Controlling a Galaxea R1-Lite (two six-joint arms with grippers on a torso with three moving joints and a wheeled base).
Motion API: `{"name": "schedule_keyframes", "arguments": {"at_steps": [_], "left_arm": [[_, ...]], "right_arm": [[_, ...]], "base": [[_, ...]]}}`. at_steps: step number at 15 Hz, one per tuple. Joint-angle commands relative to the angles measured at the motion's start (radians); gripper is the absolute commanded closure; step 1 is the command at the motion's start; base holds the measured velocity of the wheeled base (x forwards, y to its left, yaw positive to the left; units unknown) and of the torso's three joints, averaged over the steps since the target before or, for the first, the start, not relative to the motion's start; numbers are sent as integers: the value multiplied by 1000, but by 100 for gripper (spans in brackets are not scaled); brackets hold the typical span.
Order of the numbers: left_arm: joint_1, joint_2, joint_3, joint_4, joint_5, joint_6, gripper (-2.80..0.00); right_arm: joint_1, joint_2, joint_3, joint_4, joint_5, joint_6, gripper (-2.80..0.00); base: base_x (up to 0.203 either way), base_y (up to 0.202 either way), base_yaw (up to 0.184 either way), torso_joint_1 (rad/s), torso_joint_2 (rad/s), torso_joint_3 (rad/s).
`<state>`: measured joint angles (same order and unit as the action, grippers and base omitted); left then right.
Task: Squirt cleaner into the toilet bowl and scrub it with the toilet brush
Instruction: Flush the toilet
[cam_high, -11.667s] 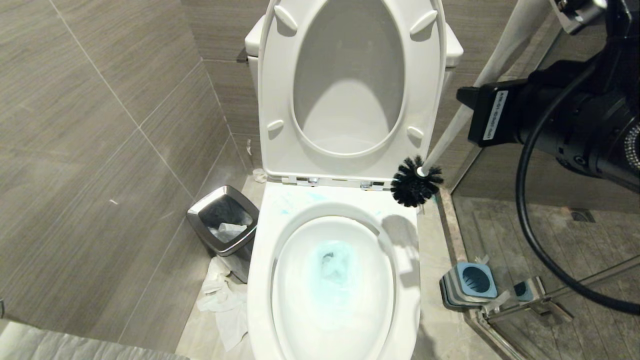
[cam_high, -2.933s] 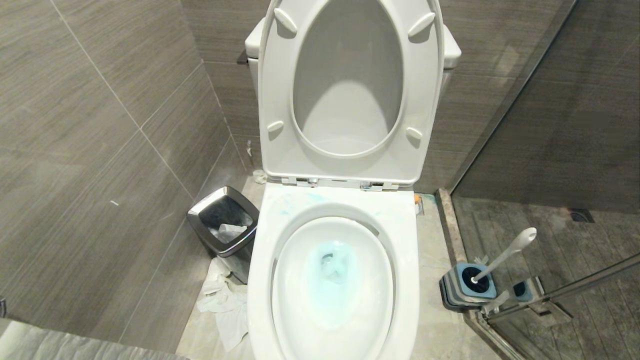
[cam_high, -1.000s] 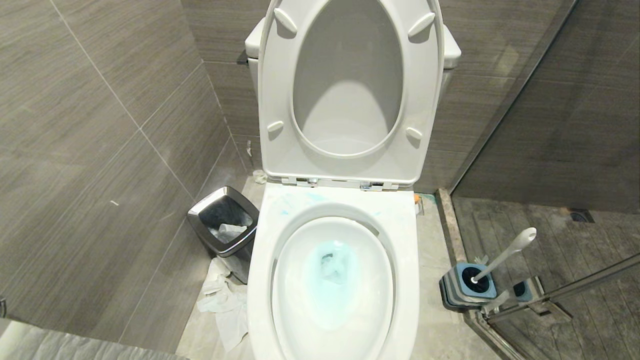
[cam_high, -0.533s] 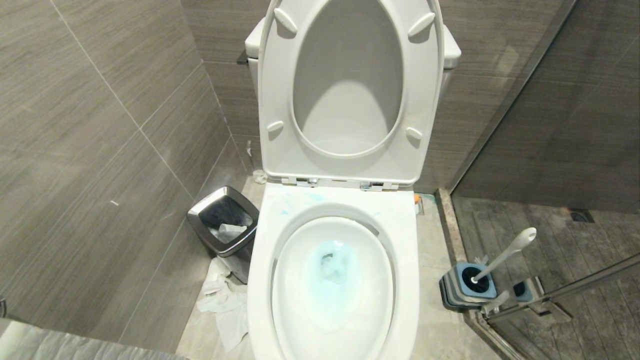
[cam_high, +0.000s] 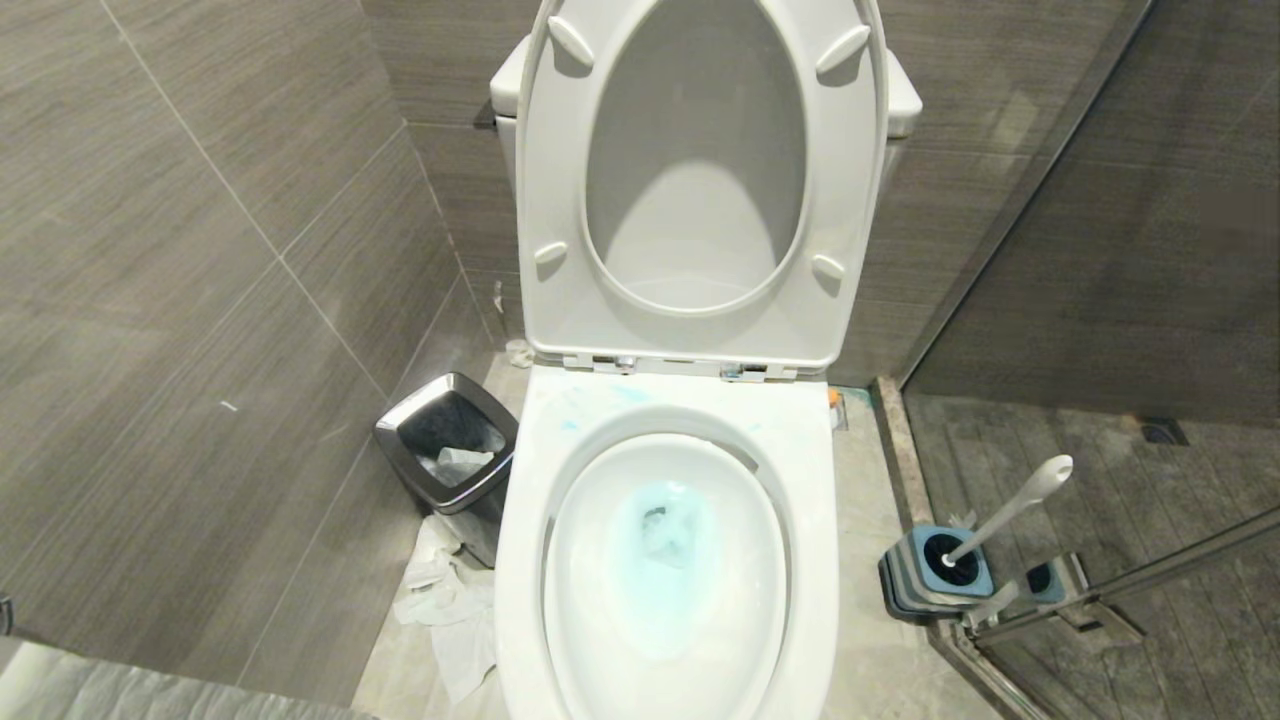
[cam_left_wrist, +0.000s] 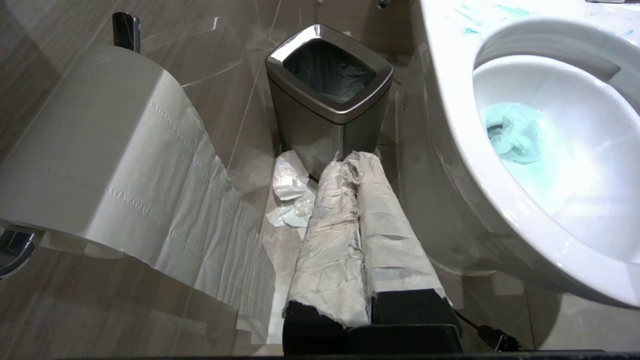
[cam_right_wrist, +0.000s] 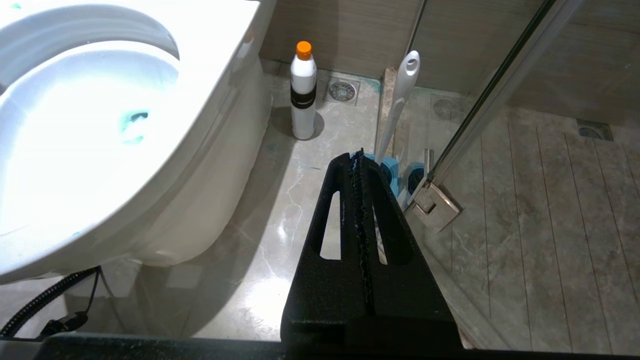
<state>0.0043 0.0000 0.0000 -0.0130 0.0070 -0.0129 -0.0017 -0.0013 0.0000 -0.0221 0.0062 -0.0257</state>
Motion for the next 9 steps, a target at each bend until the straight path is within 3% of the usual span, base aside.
{"name": "schedule_keyframes", "arguments": {"at_steps": [1,9], "left_arm": [[0,0,8,-1,1,1,0],[0,0,8,-1,1,4,0]], "right_arm": [[0,0,12,-1,1,0,0],[0,0,12,-1,0,0,0]], "base": [[0,0,0,0,0,0],[0,0,0,0,0,0]]}}
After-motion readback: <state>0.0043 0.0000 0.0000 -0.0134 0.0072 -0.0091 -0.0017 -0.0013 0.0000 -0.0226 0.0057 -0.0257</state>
